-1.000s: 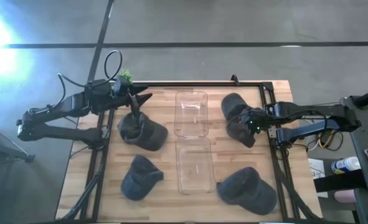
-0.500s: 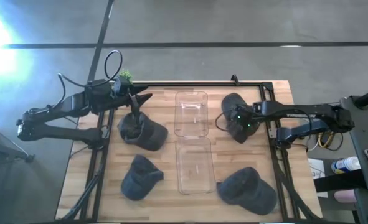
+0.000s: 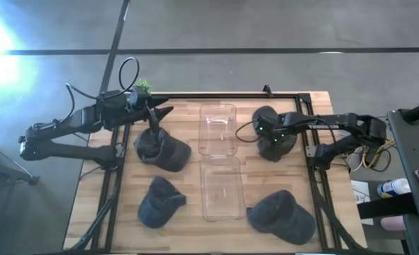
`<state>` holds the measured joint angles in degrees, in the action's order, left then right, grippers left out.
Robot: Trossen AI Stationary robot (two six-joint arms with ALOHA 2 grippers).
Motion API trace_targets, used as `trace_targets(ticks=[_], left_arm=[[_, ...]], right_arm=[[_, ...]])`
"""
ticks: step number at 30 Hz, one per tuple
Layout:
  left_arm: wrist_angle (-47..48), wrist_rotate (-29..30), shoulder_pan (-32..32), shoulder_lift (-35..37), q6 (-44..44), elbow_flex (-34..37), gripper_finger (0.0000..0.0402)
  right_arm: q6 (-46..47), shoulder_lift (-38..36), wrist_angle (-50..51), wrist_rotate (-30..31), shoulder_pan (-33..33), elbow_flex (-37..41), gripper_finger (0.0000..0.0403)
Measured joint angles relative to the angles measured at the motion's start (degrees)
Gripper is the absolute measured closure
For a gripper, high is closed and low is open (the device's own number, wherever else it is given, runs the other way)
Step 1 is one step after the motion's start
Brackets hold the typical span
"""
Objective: Pick & Place hat
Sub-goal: Put the right gray cap into the top transparent bin
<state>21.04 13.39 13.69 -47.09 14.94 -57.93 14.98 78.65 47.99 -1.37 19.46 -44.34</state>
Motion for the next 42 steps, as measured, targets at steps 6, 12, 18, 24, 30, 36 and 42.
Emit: trace_targets(ticks=[6,12,18,24,30,36,42], left_arm=[[0.0,0.0,0.0,0.0,0.0,0.0,0.0188],[0.0,0.0,0.0,0.0,0.0,0.0,0.0188],[0.0,0.0,0.1,0.0,0.0,0.0,0.0188],[-0.5,0.0,0.1,0.0,0.2,0.0,0.0188],[-0.5,0.0,0.1,0.0,0.4,0.0,0.0188],[-0.5,0.0,0.1,0.0,0.4,0.0,0.0188],[-0.5,0.0,0.1,0.0,0.3,0.0,0.0188]], right_arm=[[-0.7,3.5,-1.2,-0.1,0.0,0.4,0.0075],[-0.9,4.8,-1.5,-0.2,0.0,1.4,0.0075],[-0.8,3.3,-1.6,-0.1,0.0,1.5,0.0141],[-0.8,1.5,-1.8,-0.1,0.0,1.5,0.0330],[-1.4,0.1,-2.1,0.2,0.1,1.5,0.0392],[1.1,-3.5,2.1,0.0,0.1,-0.6,0.0394],[1.2,-10.3,15.0,5.8,0.1,-12.1,0.0394]])
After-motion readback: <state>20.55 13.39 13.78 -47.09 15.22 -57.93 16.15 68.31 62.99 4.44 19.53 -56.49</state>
